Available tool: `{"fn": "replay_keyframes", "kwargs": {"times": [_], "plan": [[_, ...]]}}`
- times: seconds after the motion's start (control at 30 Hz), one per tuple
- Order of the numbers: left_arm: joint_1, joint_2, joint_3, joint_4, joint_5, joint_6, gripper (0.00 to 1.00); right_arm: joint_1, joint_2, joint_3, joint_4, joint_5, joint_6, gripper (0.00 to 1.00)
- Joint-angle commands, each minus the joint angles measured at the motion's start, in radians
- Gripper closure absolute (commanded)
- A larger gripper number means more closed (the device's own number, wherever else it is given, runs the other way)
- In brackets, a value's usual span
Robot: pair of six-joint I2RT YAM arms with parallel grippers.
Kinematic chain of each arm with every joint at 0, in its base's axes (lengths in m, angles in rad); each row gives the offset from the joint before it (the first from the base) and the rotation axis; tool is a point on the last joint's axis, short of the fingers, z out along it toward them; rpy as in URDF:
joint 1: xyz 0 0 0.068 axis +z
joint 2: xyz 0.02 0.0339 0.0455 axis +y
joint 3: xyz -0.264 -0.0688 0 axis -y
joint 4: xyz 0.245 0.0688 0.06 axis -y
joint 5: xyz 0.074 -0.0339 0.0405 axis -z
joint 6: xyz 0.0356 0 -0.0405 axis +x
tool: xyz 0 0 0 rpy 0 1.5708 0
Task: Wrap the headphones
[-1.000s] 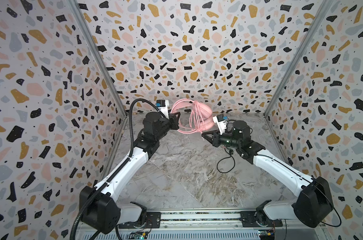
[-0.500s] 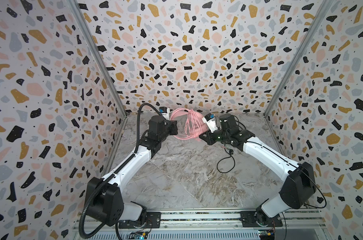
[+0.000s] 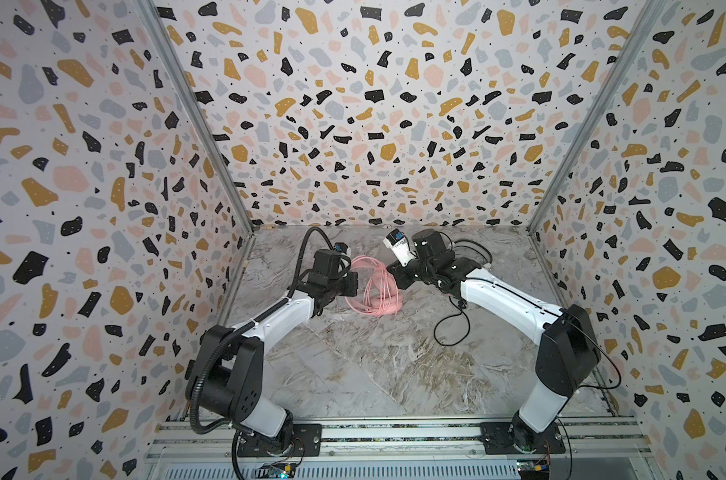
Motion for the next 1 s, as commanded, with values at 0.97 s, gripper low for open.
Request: {"fn": "replay_keyframes", "kwargs": {"times": [0.97], "plan": [[-0.003,-0.366,-0.044,0.278,0.283,-0.009,1.00,-0.316,-0.095,-0.037,0.098,-0.312,0.130,0.65]]}}
